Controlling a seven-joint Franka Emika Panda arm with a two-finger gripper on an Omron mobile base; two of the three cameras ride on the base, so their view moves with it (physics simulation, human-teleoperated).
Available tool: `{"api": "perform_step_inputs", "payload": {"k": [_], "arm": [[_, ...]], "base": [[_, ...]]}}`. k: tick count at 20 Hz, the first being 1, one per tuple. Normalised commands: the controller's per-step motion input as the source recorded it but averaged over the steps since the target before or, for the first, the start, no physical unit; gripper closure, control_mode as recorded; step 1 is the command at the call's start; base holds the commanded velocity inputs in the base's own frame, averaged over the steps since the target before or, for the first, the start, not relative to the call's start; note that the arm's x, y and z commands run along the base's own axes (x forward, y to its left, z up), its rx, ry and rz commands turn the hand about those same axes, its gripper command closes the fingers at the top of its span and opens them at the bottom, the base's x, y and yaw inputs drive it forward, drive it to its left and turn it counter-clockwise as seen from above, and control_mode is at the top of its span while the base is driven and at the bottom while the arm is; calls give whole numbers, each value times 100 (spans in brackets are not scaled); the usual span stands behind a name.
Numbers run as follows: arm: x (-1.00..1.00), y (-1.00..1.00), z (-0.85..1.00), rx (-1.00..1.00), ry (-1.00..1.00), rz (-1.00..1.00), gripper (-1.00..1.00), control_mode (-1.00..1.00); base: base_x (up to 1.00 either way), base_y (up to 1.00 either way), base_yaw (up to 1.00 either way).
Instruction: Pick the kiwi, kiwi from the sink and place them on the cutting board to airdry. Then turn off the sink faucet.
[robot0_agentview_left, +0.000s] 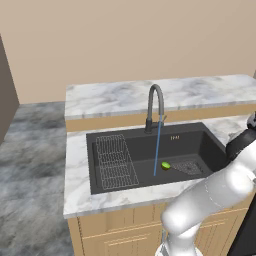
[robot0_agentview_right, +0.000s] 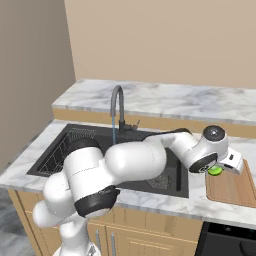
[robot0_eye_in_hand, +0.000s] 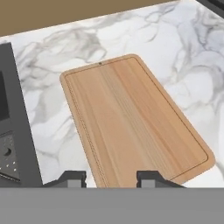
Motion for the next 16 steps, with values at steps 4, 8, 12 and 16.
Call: {"api": "perform_step_inputs", "payload": {"k": [4, 8, 12, 16], "arm": [[13, -6, -5, 0, 1, 0, 100, -100], [16, -1, -19, 0, 4, 0, 100, -100], [11, 0, -34, 0, 7, 0, 100, -100], [11, 0, -30, 0, 5, 0, 100, -100]], "base": [[0, 0, 0], [0, 0, 0], [0, 0, 0], [0, 0, 0]]}}
